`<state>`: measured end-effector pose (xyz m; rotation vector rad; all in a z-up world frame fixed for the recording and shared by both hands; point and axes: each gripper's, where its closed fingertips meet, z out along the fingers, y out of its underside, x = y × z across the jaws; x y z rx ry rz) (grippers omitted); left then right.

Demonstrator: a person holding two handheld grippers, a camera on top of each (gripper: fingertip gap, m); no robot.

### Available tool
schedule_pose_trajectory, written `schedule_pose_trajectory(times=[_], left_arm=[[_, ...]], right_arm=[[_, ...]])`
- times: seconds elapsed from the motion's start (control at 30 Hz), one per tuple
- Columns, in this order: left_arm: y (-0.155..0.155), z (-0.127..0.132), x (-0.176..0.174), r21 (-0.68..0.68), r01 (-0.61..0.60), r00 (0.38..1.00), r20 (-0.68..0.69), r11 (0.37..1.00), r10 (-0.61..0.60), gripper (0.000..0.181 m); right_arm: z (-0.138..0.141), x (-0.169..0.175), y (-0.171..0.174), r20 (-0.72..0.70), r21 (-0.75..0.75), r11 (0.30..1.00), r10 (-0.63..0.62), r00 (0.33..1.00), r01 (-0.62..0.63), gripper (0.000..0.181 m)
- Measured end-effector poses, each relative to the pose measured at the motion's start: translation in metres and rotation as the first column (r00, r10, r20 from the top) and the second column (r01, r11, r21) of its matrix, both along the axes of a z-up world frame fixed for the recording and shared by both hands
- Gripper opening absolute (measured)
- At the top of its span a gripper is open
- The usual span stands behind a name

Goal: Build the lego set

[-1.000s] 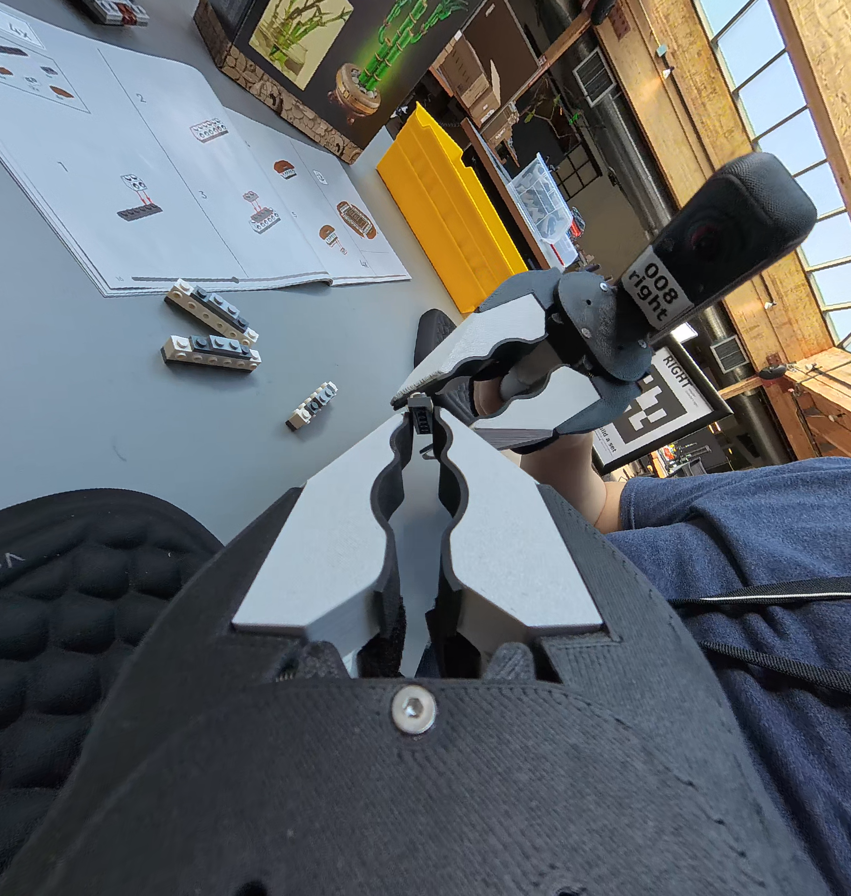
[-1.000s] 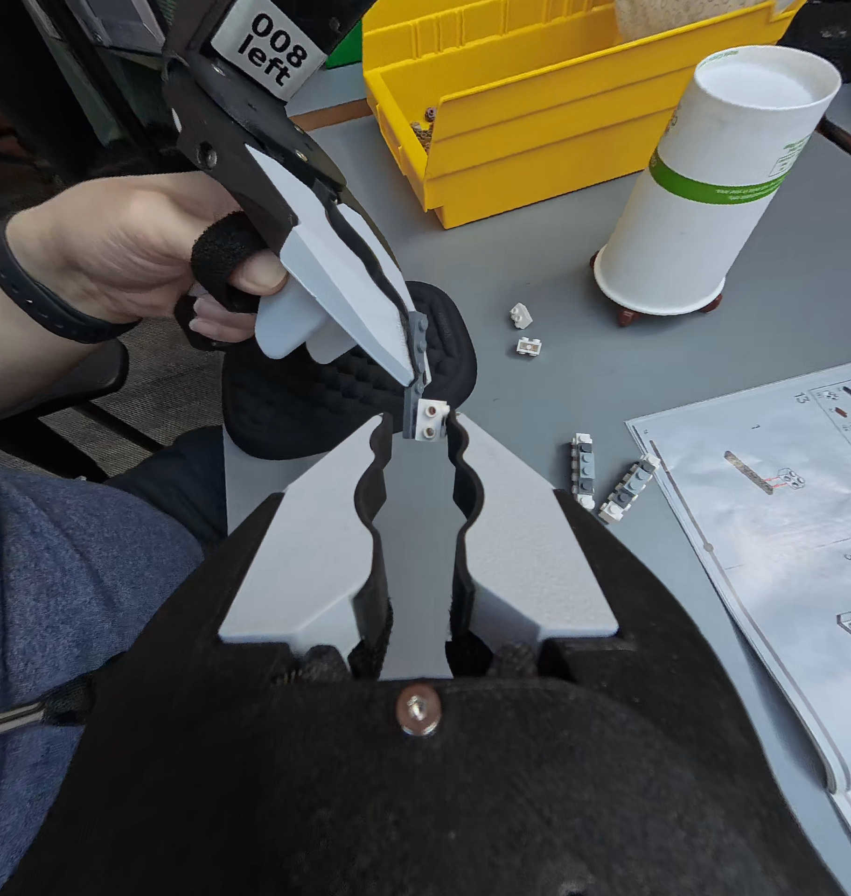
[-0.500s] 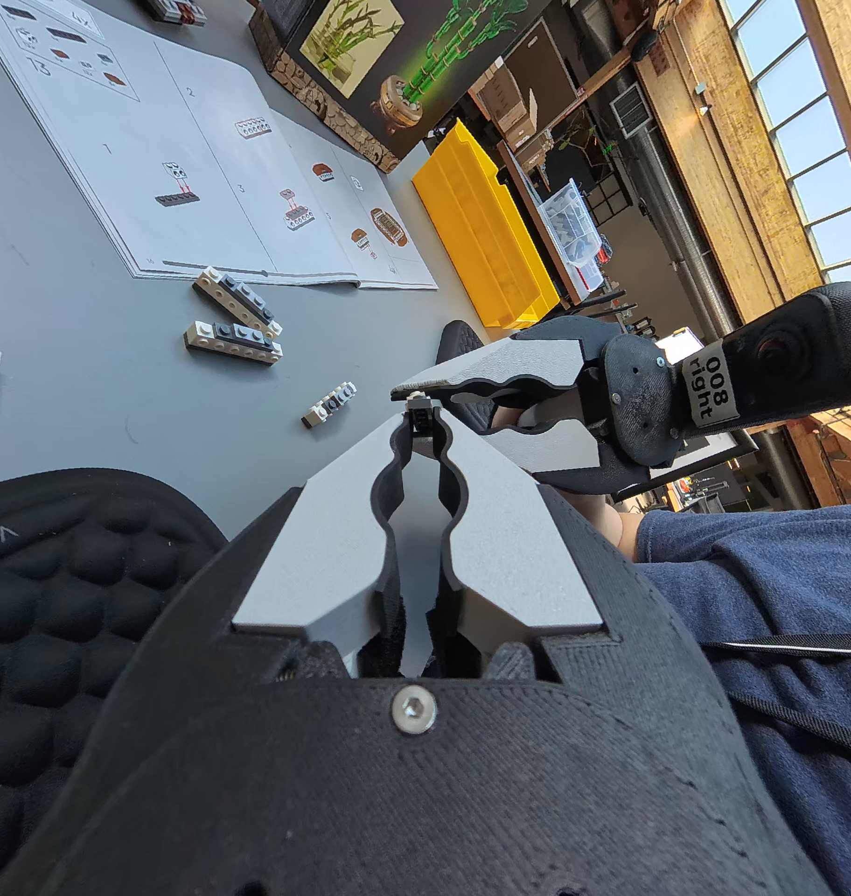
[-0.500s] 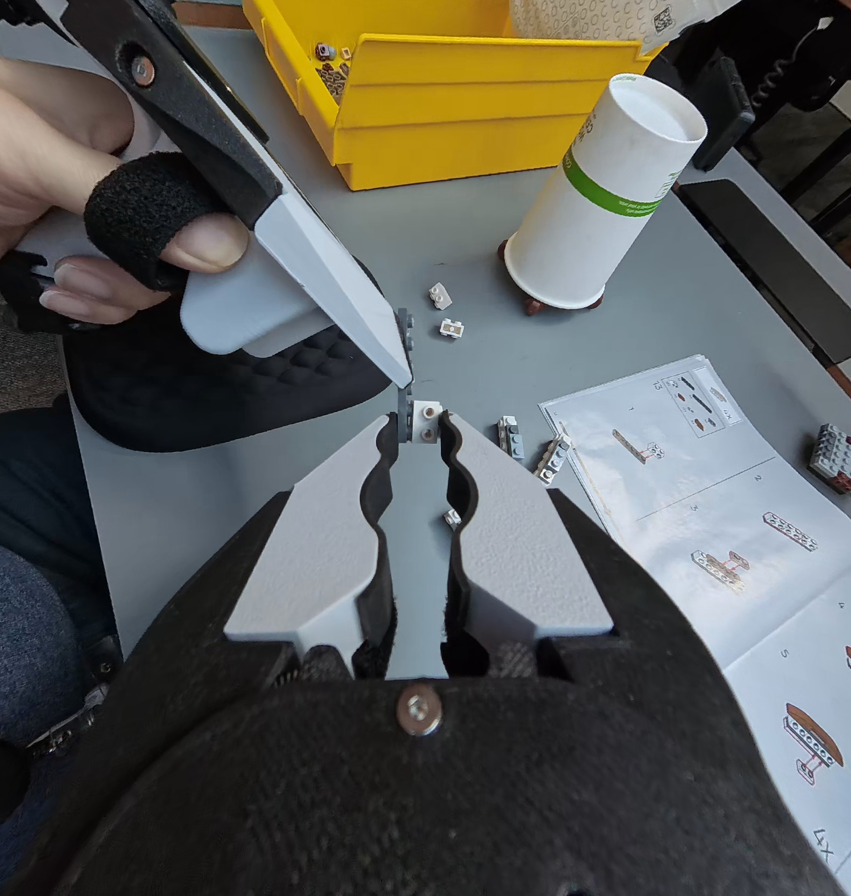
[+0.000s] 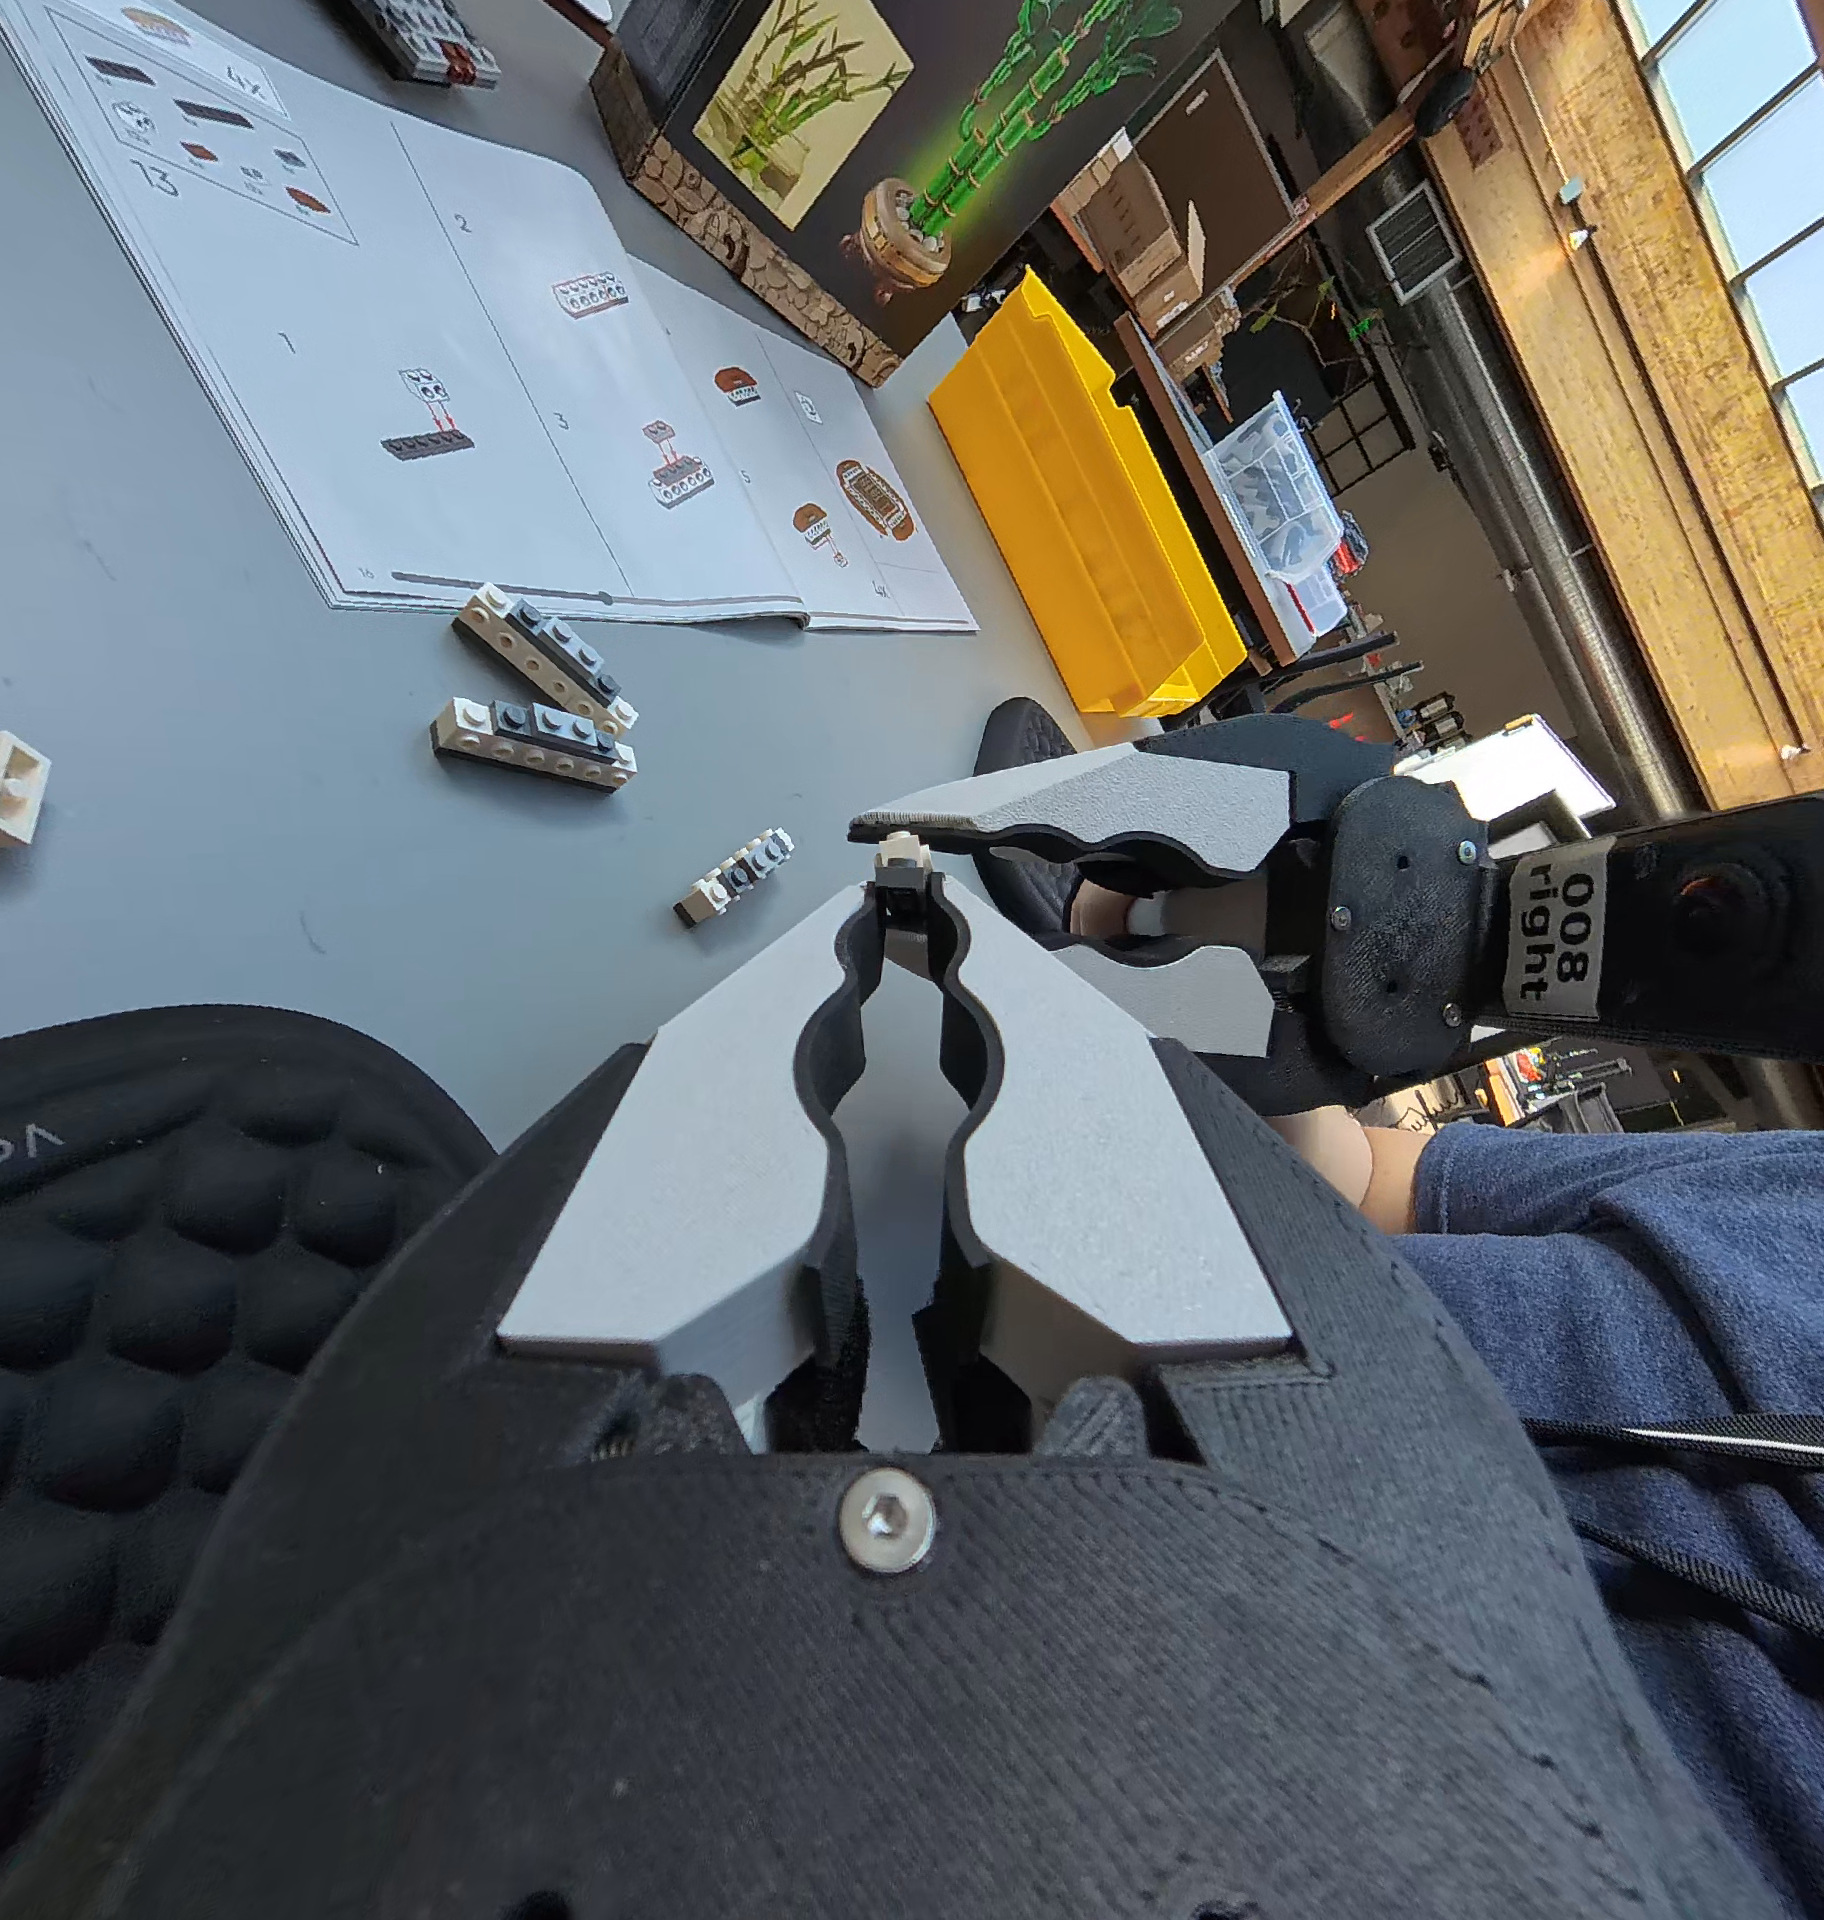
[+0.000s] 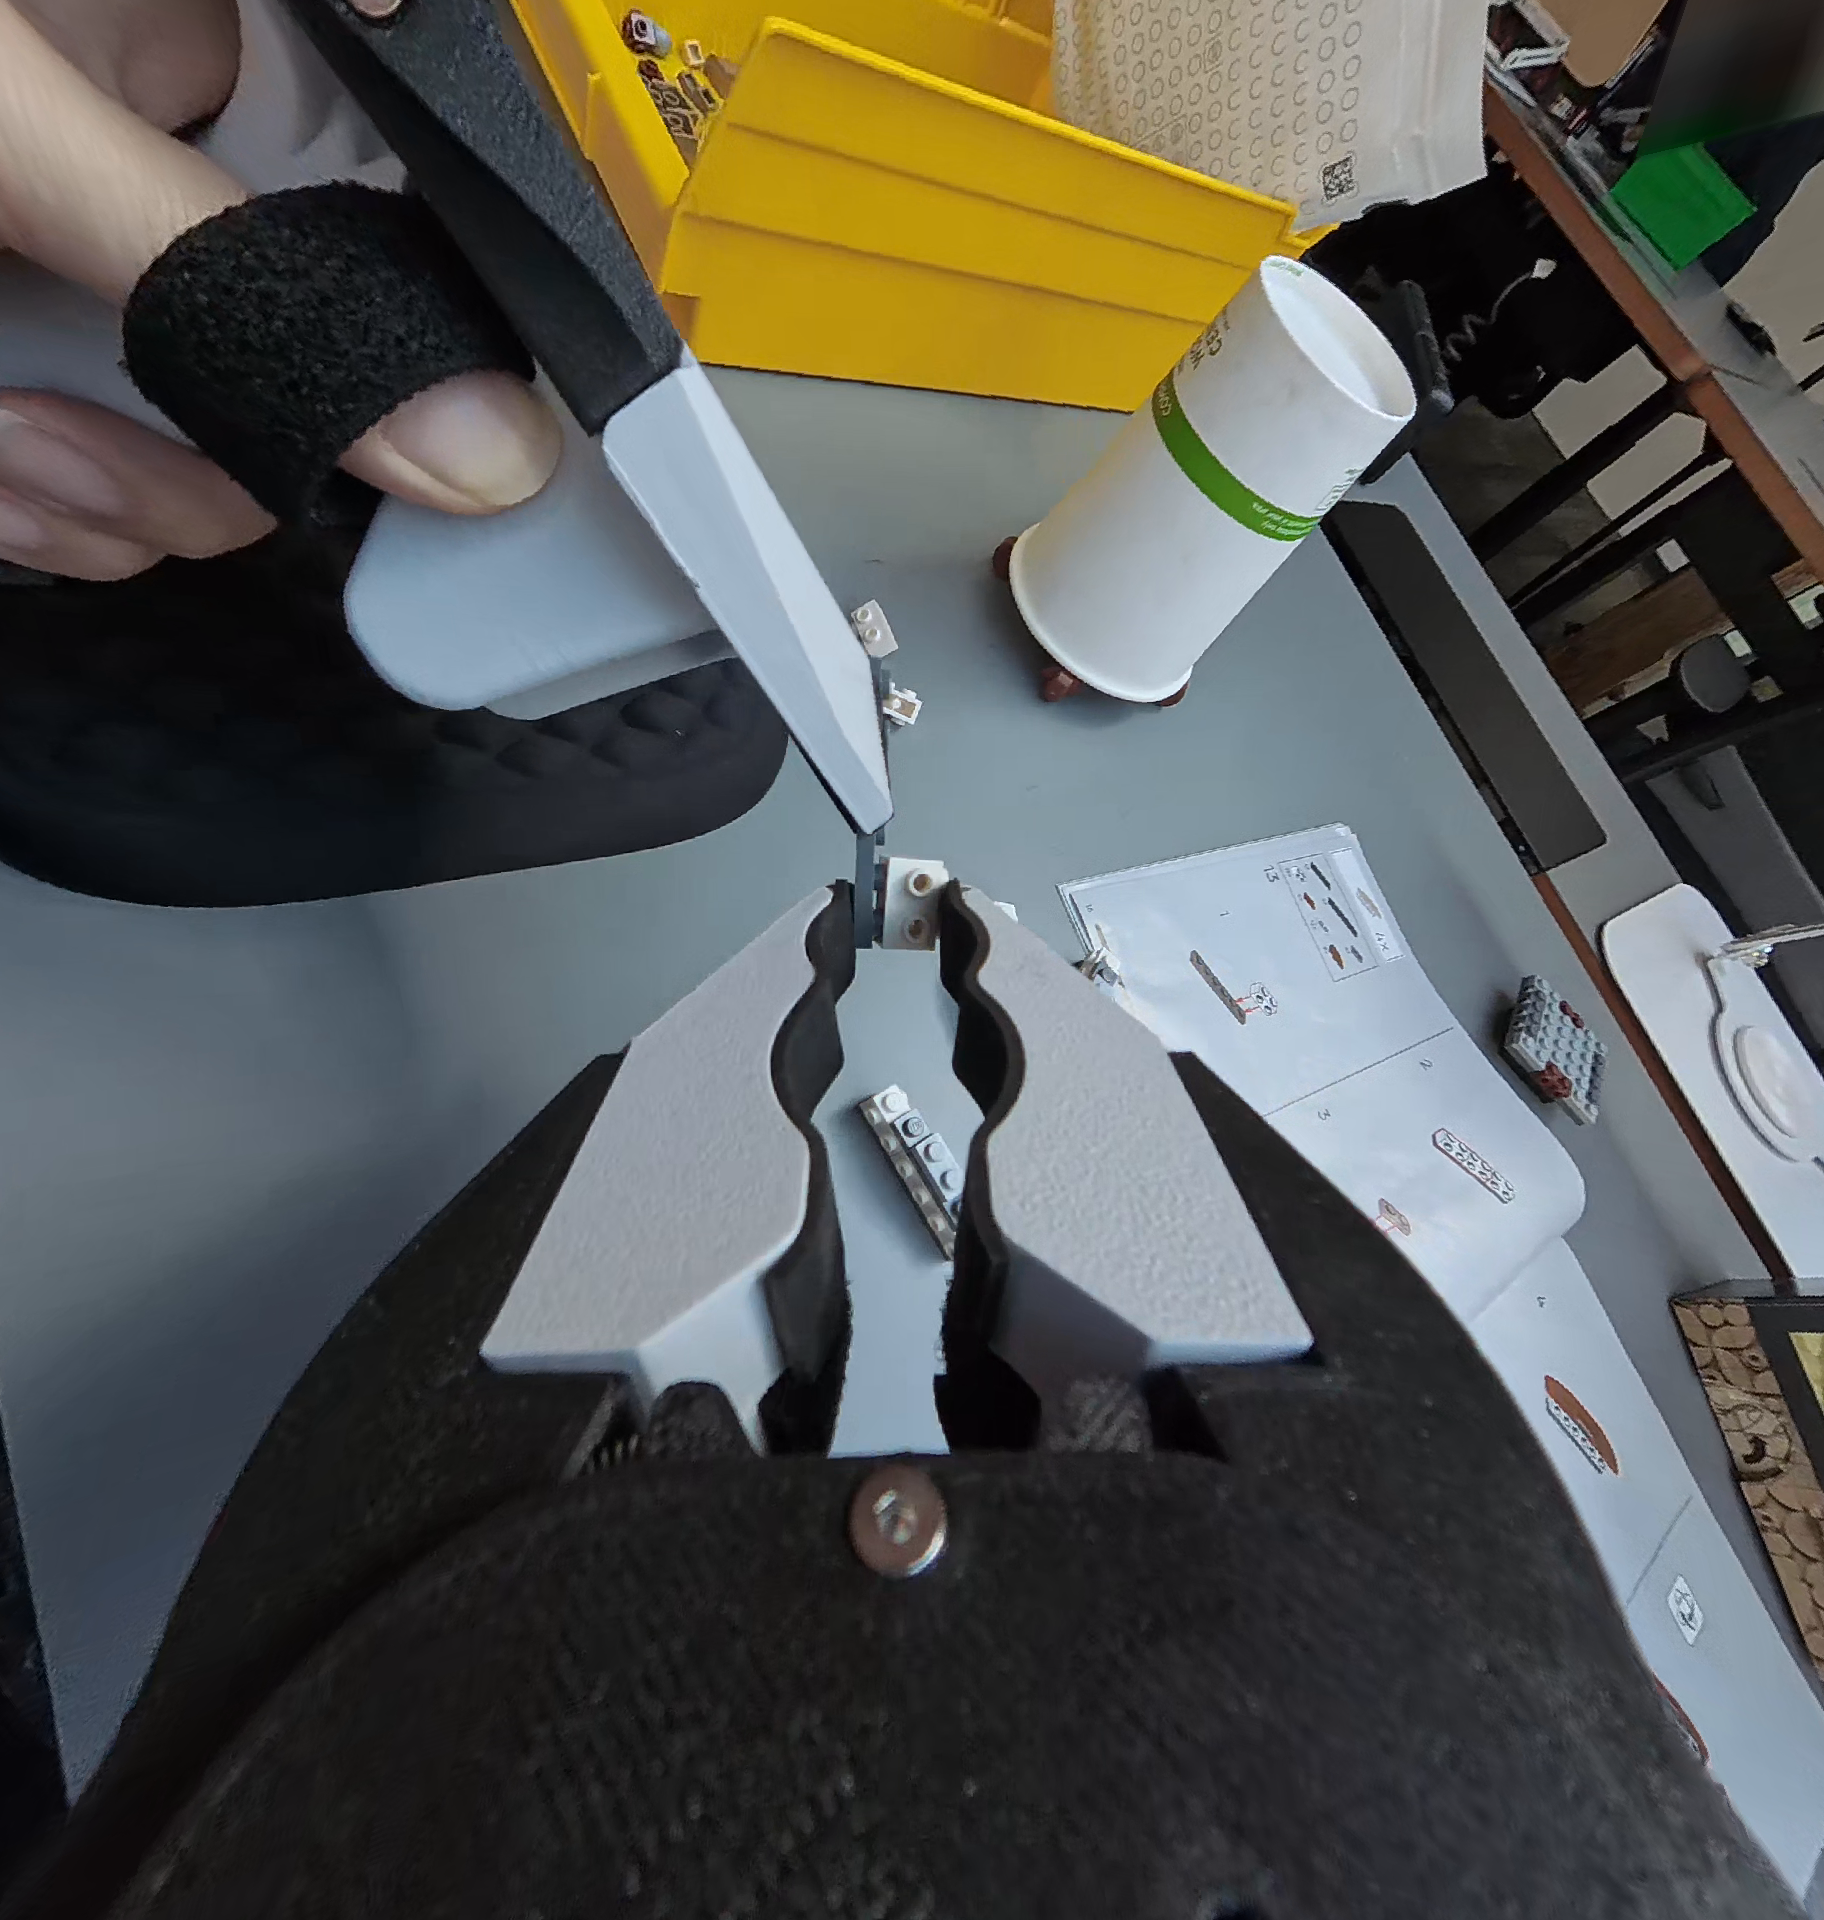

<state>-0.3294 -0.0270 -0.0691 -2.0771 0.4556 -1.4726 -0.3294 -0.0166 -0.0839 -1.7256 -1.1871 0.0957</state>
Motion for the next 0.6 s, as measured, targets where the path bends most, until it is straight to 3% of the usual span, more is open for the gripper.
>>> schedule_pose_trajectory(times=[0.03,0.3,0.4,0.6], left_arm=[[0.000,0.000,0.000,0.001,-0.003,1.000,-0.002,1.000,0.003,0.005],[0.005,-0.006,-0.002,-0.007,-0.023,1.000,-0.009,1.000,0.023,0.005],[0.003,-0.011,-0.003,-0.014,-0.017,1.000,-0.022,1.000,0.017,0.005],[-0.001,-0.016,-0.003,-0.008,-0.002,0.999,-0.049,1.000,0.002,0.006]], right_arm=[[-0.001,0.000,0.000,0.008,0.010,1.000,-0.001,1.000,0.001,0.014],[-0.005,0.000,0.005,0.037,0.086,0.995,-0.043,0.998,0.040,0.013],[-0.010,-0.002,0.004,0.084,0.116,0.993,-0.004,0.996,-0.005,0.014],[-0.016,-0.004,0.000,0.019,0.005,0.999,0.037,0.999,-0.038,0.014]])
